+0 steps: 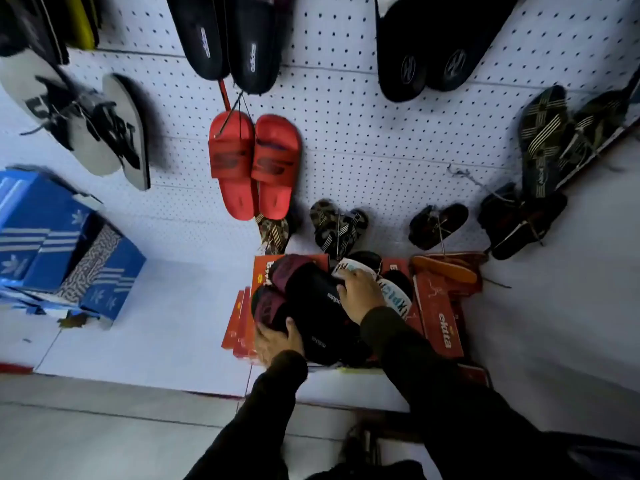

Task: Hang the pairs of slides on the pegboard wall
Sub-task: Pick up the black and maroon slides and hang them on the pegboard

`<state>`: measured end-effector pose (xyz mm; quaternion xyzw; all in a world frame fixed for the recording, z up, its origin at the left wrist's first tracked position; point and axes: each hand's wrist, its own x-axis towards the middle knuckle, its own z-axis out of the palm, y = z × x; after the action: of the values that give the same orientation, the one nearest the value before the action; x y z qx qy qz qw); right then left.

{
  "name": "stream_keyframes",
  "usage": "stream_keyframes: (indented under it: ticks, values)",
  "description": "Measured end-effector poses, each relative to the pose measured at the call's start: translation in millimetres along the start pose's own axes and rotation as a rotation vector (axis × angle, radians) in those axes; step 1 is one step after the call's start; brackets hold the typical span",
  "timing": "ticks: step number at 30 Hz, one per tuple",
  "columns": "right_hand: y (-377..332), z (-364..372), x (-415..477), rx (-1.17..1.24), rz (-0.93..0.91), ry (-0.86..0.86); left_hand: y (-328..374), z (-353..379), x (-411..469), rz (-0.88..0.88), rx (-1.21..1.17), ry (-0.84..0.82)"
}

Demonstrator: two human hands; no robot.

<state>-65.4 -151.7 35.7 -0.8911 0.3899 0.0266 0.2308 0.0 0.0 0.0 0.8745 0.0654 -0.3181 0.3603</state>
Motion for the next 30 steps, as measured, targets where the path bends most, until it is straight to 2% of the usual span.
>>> stream_keyframes:
  ticks: [1,3,5,7,11,14,19,23,30]
  values:
    - [1,4,1,0.035,0.046,-0.06,-13,10,8,-0.147,-0.014,-0.05]
    - [2,5,2,0.133,0.136,-0.126,-37,29,33,-0.321,-0.121,-0.181]
    - [3,5,2,0.265,0.224,-0.142,-52,40,41,-0.373,-0.249,-0.334]
    - [8,9,4,0.376,0.297,-0.17,-41,29,20,-0.381,-0.384,-0.411]
    - [16,7,3,0.658,0.539,-0.259,-41,9,6,-0.374,-0.624,-0.456]
    - [14,5,-10,0.881,0.645,-0.306,-46,-7,8,-0.313,-0.651,-0.405]
    - [3,4,-31,1.142,0.631,-0.371,-39,-38,7,-0.082,-0.65,-0.31]
    - [-16,-18,-38,1.283,0.529,-0.328,-8,-68,-3,0.105,-0.679,-0.251]
    - [-60,-69,-36,1.41,0.287,-0.114,50,-115,-13,0.429,-0.684,-0.181]
